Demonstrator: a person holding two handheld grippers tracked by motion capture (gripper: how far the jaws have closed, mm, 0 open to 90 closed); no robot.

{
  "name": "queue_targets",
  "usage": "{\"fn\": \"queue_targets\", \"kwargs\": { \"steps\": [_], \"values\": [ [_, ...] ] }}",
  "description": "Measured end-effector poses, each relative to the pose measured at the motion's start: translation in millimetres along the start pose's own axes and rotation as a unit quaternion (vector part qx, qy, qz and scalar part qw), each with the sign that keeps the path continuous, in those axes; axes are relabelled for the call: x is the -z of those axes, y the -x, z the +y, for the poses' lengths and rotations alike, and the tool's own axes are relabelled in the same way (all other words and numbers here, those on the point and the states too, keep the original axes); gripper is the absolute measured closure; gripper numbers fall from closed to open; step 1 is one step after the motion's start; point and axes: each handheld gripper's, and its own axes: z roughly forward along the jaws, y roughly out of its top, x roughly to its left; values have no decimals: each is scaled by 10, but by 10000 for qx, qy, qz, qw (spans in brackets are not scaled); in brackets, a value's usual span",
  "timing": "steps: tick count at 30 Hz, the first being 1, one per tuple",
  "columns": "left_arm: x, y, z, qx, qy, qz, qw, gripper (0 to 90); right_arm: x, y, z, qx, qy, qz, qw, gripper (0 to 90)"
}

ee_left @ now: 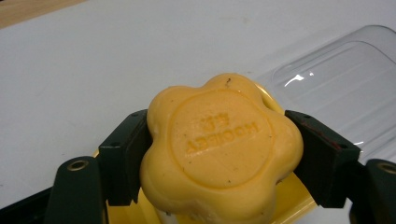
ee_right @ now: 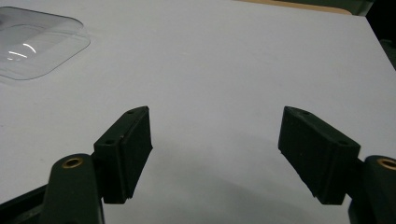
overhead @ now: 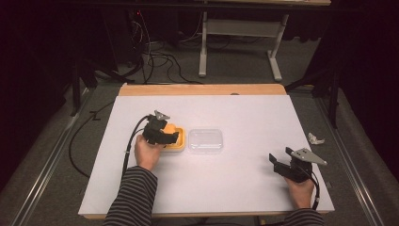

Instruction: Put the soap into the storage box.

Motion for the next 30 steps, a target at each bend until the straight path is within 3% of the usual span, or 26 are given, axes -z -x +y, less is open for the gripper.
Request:
{"fn": "queue_targets", "kwargs": {
  "steps": [4,14,18,30],
  "values": [
    [-88,-11,-49,30,-152,45,9999,274,1,1,-1,-17,6,4,10000,262],
    [-173,-41,-121,124,-224,67,9996,273,-1,1,1,1,-4,2,10000,262],
    [-183,-30,-136,-38,-301,183,9994,273,-4,0,1,-29,-20,-2,10000,263],
    [-238,-28,-144,-16,-348,222,9991,271,-1,-2,1,4,-7,11,10000,262]
  ]
}}
